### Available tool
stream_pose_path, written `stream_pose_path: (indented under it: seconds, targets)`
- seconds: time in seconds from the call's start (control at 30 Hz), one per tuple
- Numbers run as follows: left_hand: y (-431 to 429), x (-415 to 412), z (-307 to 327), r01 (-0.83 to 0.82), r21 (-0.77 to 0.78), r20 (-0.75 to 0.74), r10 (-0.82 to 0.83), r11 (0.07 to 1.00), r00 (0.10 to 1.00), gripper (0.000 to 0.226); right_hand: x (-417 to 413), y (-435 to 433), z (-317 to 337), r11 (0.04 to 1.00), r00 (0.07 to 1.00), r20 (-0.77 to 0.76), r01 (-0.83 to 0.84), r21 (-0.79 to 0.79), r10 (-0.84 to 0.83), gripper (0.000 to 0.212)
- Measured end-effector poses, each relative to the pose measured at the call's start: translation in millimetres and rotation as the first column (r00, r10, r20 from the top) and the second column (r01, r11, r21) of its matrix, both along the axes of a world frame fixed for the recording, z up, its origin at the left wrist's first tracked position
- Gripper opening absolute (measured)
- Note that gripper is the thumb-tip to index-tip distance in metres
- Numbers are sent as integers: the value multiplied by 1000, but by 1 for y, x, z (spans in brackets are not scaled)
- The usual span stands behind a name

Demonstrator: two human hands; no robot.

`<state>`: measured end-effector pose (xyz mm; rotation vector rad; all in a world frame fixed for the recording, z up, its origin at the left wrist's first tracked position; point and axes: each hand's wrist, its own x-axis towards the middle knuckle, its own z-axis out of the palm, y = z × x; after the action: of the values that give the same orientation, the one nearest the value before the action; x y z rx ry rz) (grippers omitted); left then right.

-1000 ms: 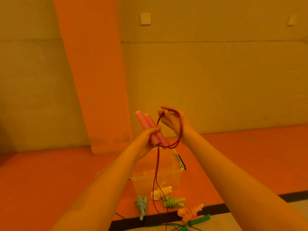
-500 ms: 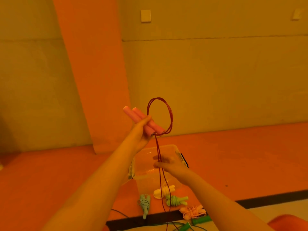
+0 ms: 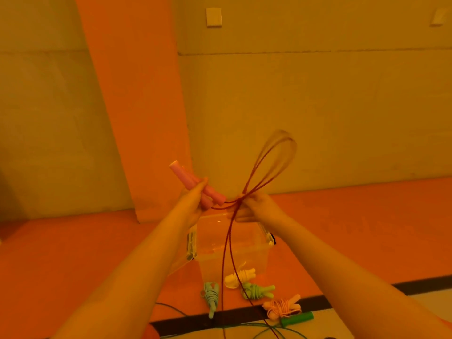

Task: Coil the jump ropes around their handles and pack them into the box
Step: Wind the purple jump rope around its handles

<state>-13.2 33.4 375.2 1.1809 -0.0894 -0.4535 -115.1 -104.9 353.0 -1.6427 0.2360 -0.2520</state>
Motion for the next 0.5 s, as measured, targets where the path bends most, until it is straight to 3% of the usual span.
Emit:
stream_pose_path:
  seconds: [0.17, 0.27, 0.37, 0.5]
  targets:
    - [1, -13, 8, 156, -240, -60, -175, 958, 983, 18, 9, -5, 51, 976, 987, 115, 85, 202, -110, 19]
    - [0, -22, 8, 305, -201, -70, -324, 931, 944, 7, 11, -8, 61, 974, 981, 165, 67, 215, -104, 19]
    - [-6, -33, 4, 403, -139, -39, -412, 904, 910, 13, 12, -3, 60, 986, 982, 161, 78, 145, -101, 18]
    - [-14, -45, 4, 398, 16, 53, -399, 917, 916, 18, 11, -2, 52, 981, 980, 150, 103, 163, -128, 17]
